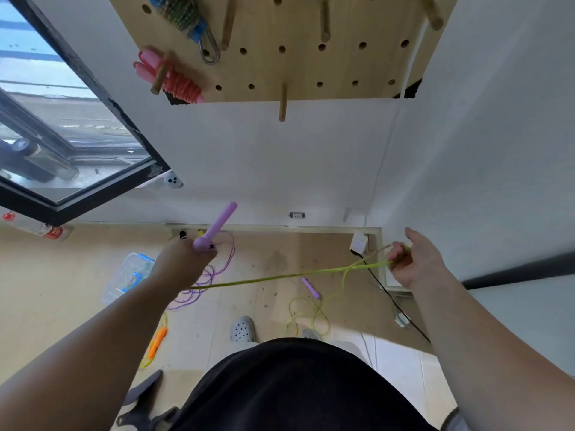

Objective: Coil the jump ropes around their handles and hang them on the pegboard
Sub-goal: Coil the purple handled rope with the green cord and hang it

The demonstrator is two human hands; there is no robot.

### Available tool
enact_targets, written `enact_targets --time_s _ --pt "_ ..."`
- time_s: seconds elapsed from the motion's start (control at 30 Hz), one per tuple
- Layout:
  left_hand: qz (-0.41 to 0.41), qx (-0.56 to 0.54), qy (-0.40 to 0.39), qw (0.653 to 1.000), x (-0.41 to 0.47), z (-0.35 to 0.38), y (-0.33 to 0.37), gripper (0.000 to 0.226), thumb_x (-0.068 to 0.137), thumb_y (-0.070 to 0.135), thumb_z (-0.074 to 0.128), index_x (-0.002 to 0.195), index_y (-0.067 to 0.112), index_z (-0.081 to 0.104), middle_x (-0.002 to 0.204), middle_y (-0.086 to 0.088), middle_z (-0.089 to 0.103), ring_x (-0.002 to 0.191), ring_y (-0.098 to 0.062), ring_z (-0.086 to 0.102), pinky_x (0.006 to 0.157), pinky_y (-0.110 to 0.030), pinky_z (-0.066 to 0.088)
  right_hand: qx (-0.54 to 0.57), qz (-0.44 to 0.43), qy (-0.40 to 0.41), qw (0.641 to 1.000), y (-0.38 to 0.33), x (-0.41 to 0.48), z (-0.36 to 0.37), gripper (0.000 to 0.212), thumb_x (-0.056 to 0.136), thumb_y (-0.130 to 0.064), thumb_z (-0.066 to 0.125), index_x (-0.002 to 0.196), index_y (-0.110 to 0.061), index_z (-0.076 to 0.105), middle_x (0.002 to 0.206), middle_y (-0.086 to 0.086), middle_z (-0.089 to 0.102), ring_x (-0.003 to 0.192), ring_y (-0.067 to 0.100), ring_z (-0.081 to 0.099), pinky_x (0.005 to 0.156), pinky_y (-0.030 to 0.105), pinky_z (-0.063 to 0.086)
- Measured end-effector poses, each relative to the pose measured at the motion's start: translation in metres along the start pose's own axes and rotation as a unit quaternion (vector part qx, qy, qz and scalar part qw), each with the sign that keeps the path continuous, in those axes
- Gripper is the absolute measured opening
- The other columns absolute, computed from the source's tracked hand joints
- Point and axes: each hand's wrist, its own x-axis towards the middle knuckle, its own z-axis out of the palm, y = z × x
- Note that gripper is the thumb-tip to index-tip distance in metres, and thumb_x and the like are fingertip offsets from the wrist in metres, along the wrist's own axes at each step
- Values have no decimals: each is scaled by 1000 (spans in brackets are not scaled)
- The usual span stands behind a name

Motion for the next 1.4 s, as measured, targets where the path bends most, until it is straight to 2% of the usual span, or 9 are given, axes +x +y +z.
enact_targets --time_s 0.2,0.33,0.43,0.57,0.63,0.73,1.07,1.23,1.4 --pt "-86 101 -3 991 25 11 -70 38 96 44 61 113 11 66 78 -4 61 74 -26 60 70 -37 47 -175 -57 -81 980 2 -27 17 27 100 -24 60 76 -15 51 60 -1 40 39 11 29 37 19 22" --pt "45 265 -111 957 20 33 -45 55 103 39 48 153 19 36 123 -10 61 112 -29 64 93 -36 51 -489 -168 -196 834 12 -74 43 28 106 -26 46 104 -6 66 51 -3 31 38 10 22 41 21 18" --pt "5 184 -188 965 15 53 -19 89 90 51 68 159 18 23 151 -11 48 132 -31 52 104 -40 47 -604 -258 -247 713 15 -110 57 27 106 -30 49 99 -25 74 52 -8 38 46 10 31 55 25 32" --pt "42 170 -246 953 13 71 16 134 59 80 75 160 41 -3 168 -10 9 148 -35 28 113 -49 39 -632 -300 -318 640 15 -150 72 24 106 -25 49 104 -24 73 51 -26 50 50 -1 43 53 12 29" --pt "137 -7 -258 956 1 73 55 112 66 70 80 157 43 22 160 1 28 147 -20 30 111 -40 39 -636 -309 -353 612 17 -166 81 23 106 -24 50 104 -23 73 61 -26 57 58 -4 49 57 10 32" --pt "146 -235 -240 930 -10 76 102 23 97 46 62 97 26 73 93 11 69 93 -16 59 72 -26 42 -613 -322 -382 611 15 -180 86 23 105 -20 51 100 -18 73 69 -18 64 62 1 52 64 15 39" --pt "-17 -174 -85 981 44 63 28 43 99 49 52 83 10 63 88 -10 66 90 -33 63 77 -35 46 -350 -416 -226 808 -59 -173 41 40 102 -10 49 67 -17 66 52 -1 29 50 16 19 47 26 16" --pt "55 -303 -52 950 11 21 89 56 103 47 51 71 1 58 65 -12 60 62 -25 53 62 -32 42 -527 -368 -173 746 -55 -145 26 12 91 -26 70 88 -14 68 63 8 58 62 17 53 69 36 42" --pt "264 -286 -100 915 -49 -29 172 39 94 20 66 69 20 36 54 13 34 46 -8 33 47 -20 31 -694 -249 -175 652 -25 -112 23 90 78 -45 84 151 -38 31 129 -9 60 121 12 56 94 29 44"
